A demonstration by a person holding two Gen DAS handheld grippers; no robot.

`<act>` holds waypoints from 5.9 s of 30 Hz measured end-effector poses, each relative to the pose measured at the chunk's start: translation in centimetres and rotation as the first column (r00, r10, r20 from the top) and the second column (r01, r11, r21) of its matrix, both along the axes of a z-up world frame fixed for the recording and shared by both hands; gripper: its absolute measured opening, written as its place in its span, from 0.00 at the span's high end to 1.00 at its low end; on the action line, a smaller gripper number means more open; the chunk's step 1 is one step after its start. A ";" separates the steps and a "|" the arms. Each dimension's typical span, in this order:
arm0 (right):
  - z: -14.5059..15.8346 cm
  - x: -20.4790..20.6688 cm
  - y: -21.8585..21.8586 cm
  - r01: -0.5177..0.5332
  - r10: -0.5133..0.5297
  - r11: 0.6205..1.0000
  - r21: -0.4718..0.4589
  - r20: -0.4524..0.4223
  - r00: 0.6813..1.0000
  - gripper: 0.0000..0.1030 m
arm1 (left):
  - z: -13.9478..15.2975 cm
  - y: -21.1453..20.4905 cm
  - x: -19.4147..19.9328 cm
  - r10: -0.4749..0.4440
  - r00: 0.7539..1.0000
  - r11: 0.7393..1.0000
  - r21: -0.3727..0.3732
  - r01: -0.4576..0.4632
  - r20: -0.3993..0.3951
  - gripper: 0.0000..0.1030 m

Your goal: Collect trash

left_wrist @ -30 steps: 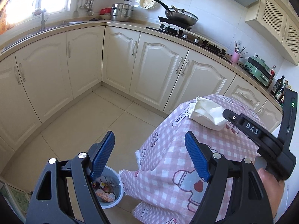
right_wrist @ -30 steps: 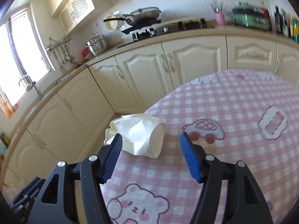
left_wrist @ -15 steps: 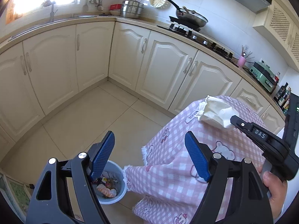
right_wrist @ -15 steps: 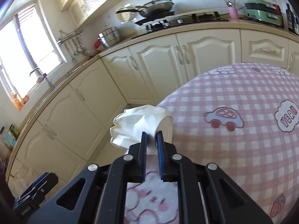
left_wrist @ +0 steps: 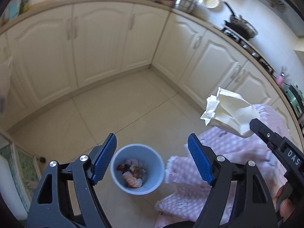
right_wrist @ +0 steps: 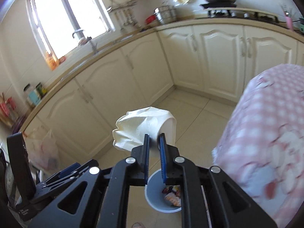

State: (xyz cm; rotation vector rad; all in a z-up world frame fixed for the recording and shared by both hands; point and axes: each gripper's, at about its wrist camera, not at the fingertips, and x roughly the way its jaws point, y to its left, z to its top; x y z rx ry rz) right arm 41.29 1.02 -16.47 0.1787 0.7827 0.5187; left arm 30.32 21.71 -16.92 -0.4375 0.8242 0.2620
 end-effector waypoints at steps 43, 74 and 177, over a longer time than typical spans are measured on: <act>-40.1 4.2 9.3 -0.138 -0.038 0.928 -0.347 -0.454 0.890 0.90 | -42.9 3.9 4.5 0.099 0.832 0.958 -0.174 -0.229 -0.546 0.85; -24.6 0.1 10.3 -0.097 0.037 0.891 -0.443 -0.143 0.989 0.60 | -23.6 2.2 2.0 0.112 0.955 0.991 -0.041 -0.128 -0.274 0.23; 20.0 -45.0 -18.6 0.504 -0.368 0.864 -0.018 0.660 0.655 0.11 | 19.9 -22.1 -30.3 -0.387 0.749 0.883 0.451 0.131 0.538 0.07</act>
